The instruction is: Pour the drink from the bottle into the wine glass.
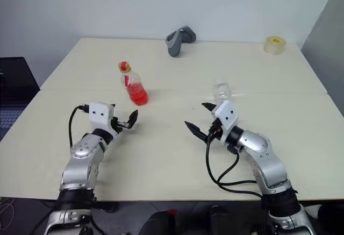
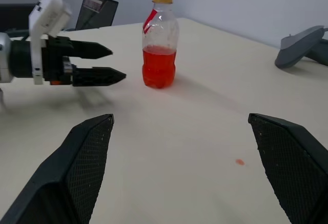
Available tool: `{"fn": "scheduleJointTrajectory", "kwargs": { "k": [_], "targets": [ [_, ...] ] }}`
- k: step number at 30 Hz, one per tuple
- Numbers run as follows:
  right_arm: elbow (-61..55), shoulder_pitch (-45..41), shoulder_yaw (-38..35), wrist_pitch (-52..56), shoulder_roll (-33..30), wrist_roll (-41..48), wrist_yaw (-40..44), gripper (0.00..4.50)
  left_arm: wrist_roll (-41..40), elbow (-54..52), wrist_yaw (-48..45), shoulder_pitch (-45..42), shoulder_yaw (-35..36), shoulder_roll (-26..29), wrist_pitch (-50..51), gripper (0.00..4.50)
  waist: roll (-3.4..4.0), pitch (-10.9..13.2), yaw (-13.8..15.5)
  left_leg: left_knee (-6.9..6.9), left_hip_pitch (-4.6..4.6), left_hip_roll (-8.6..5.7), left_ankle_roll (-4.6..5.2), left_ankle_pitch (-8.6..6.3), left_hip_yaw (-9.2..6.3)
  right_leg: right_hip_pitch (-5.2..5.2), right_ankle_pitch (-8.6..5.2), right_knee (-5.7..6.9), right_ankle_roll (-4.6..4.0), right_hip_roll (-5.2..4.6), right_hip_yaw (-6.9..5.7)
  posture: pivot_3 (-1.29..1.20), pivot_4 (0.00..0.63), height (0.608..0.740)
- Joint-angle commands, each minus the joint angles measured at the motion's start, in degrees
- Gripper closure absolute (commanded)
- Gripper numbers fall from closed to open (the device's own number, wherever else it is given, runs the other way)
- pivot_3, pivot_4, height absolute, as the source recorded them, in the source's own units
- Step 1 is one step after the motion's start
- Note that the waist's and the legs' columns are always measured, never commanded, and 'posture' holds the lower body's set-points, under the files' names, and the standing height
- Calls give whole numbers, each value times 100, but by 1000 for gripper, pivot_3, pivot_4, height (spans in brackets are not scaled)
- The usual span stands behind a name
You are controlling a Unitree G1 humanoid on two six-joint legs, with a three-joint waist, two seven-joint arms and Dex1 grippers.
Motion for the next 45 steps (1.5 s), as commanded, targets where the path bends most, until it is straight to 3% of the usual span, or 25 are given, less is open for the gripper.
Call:
{"fn": "scheduleJointTrajectory", "kwargs": {
  "k": [1,17,27,30,35,38,45],
  "targets": [
    [-206,-124,6,-11,70,-38,-22,0,40,627,-31,-517,-17,77,-348,19,0,0,4,1,-1,-1,0,0,-1,0,0,0,0,-1,-1,0,150,740],
    [-389,-190,14,156,245,-106,-80,0,257,4293,-125,-2761,-113,144,-1764,19,-2,0,-1,7,-23,-3,0,1,-38,-6,0,0,-1,-5,-77,0,150,740],
    [-418,-224,48,197,322,-122,-84,0,263,5377,-201,-3443,-116,89,-1984,19,-2,0,-3,12,-31,-7,-1,2,-49,-6,0,0,-1,-5,-90,0,150,740],
    [-421,-224,53,197,338,-129,-89,0,265,5464,-197,-3488,-110,101,-2026,595,-2,0,-4,12,-31,-6,-2,2,-51,-7,0,1,-1,-5,-90,0,150,740],
    [-370,-221,58,155,402,-156,-124,0,256,5518,-227,-3420,-60,171,-2067,1999,-2,0,-5,13,-31,-6,-2,3,-52,-7,0,1,-1,-5,-91,0,150,740],
    [-336,-230,72,118,444,-177,-156,0,263,5527,-224,-3376,-25,216,-2080,2325,-2,0,-7,13,-31,-6,-3,3,-52,-8,0,3,-1,-5,-91,0,150,740],
    [-329,-281,25,80,496,-211,-217,0,182,5125,-698,-3224,-66,218,-2325,2556,-2,0,-8,13,-32,-6,-3,3,-52,-9,0,4,-1,-5,-91,0,150,740]
  ]
}}
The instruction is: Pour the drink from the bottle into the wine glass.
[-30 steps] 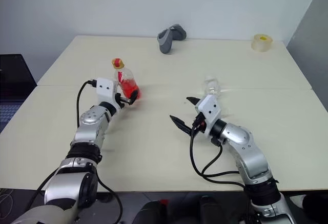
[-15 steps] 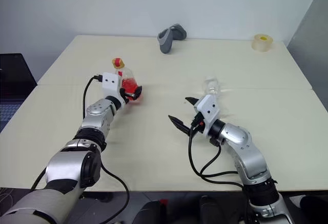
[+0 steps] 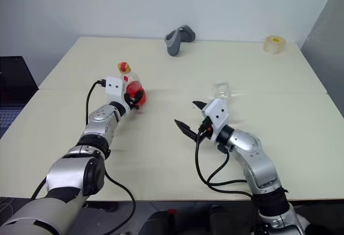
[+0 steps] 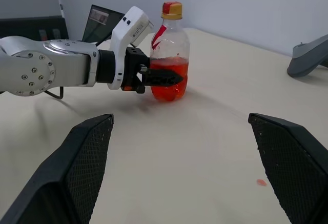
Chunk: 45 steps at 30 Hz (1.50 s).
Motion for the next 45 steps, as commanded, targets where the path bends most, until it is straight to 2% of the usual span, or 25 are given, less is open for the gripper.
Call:
{"fn": "scheduleJointTrajectory", "kwargs": {
  "k": [1,6,9,13,17,20,28,37,45],
  "targets": [
    [-229,-141,-100,-128,-3,-15,-52,0,-130,-614,-593,120,-6,44,-330,2559,0,0,0,0,0,0,0,0,0,0,0,0,0,0,0,0,150,740],
    [-320,-139,-228,-43,-109,59,-14,0,-328,-1997,-1690,730,-285,-85,21,2573,0,0,2,1,-5,-1,-5,3,-1,-2,0,-2,-1,-3,0,0,150,740],
    [-487,-100,-298,148,-251,199,74,0,-670,-3366,-2398,1331,-514,-53,842,2605,1,1,-3,2,-5,-1,-5,3,-1,-2,0,1,-1,-4,3,0,150,740],
    [-836,7,-380,547,-501,550,230,0,-1349,-5323,-3288,2237,-712,392,2409,2613,2,1,-35,0,-4,5,-5,3,-2,-3,0,2,-2,-3,6,0,150,740],
    [-1120,77,-457,814,-660,826,314,0,-2069,-6367,-3687,2727,-627,788,3700,2664,3,1,-37,1,1,8,-4,3,-16,-3,-6,22,-12,0,6,0,150,740],
    [-1295,94,-486,957,-826,1057,479,0,-2337,-6897,-3940,3000,-735,1014,4161,2680,4,2,-15,4,2,7,-4,3,-32,0,-12,31,-19,1,3,0,150,740],
    [-1512,8,-538,1471,-1207,1626,731,0,-2087,-7271,-4061,3115,-1156,1051,3961,2682,6,3,4,8,1,2,-4,3,-37,7,-14,25,-21,0,-1,0,150,740],
    [-1516,124,-378,1293,-1108,1376,525,0,-1307,-6549,-3297,2957,-1285,566,2615,2683,5,3,6,7,0,2,-4,3,-37,6,-14,25,-22,1,-1,0,150,740],
    [-1491,222,-306,1136,-1109,1234,483,0,-1140,-6280,-3529,3163,-1505,441,2084,2683,6,3,5,6,-1,2,-4,3,-36,6,-14,23,-22,1,0,0,150,740]
  ]
}}
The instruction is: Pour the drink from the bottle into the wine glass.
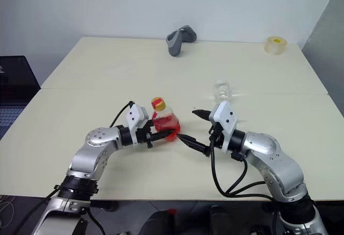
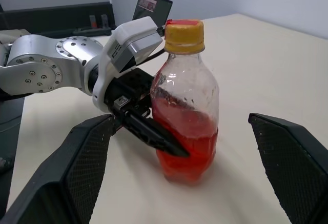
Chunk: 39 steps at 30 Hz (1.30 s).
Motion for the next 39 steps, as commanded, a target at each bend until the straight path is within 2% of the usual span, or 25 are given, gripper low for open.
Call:
{"fn": "scheduleJointTrajectory", "kwargs": {
  "k": [1,7,10,18,39],
  "targets": [
    [-167,7,2,-153,8,-49,-25,0,25,70,-61,27,27,-16,-317,2683,0,0,0,-1,0,1,0,0,-1,0,0,0,0,0,0,0,150,740],
    [-149,26,24,-166,45,-84,-2,0,209,477,233,86,54,-117,-630,2686,0,0,1,0,2,0,0,0,-2,1,0,2,0,2,-1,0,150,740],
    [-158,28,9,-158,45,-73,10,0,70,512,239,145,93,-174,-454,2686,0,-1,1,0,5,0,0,0,-2,4,0,4,0,1,-1,0,150,740],
    [-171,38,15,-140,60,-42,33,0,8,442,405,183,200,-212,-469,25,0,-1,-4,0,7,1,0,0,-2,5,0,5,0,2,-1,0,150,740],
    [-215,65,33,-108,75,-26,12,0,-103,777,326,-356,228,-408,-427,25,0,-1,-1,-1,5,0,0,0,-2,4,0,4,0,2,-4,0,150,740]
  ]
}}
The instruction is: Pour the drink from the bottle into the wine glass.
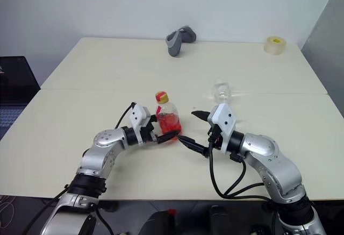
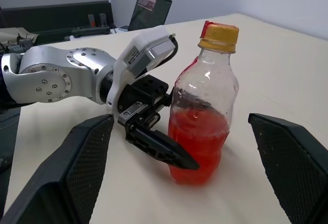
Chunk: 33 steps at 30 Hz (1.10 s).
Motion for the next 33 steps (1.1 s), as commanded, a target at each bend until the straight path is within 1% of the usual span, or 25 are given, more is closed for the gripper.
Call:
{"fn": "scheduleJointTrajectory", "kwargs": {
  "k": [1,12,19,27,30,32,33],
  "targets": [
    [-220,14,-36,-71,18,75,-4,0,-68,-116,-41,-97,79,-31,-37,25,0,0,1,0,0,0,0,0,-1,0,0,0,0,0,0,0,150,740],
    [-302,101,0,-44,-99,119,131,0,-119,-493,-160,133,84,-3,232,25,0,0,0,0,-1,0,0,0,-1,0,0,-1,0,0,2,0,150,740],
    [-271,57,4,-39,-95,135,195,0,-91,-391,-61,57,186,0,153,25,0,0,1,0,-1,0,0,0,0,0,0,-1,0,0,2,0,150,740],
    [-272,24,9,-28,-112,135,212,0,-31,-201,-111,-91,75,-82,42,25,0,0,1,0,-1,0,0,0,0,0,0,-1,0,0,1,0,150,740],
    [-276,28,12,-32,-121,132,212,0,-38,-174,-129,-108,65,-115,70,610,0,0,1,0,-1,0,0,0,0,0,0,-2,0,0,1,0,150,740],
    [-280,38,13,-36,-128,129,214,0,-41,-164,-127,-112,69,-131,76,1174,0,0,1,0,0,0,0,0,-1,0,0,-1,0,0,1,0,150,740],
    [-285,46,13,-41,-134,127,217,0,-71,-167,-120,-109,81,-149,117,1526,0,0,1,0,0,0,0,0,-1,0,0,-1,0,0,1,0,150,740]
  ]
}}
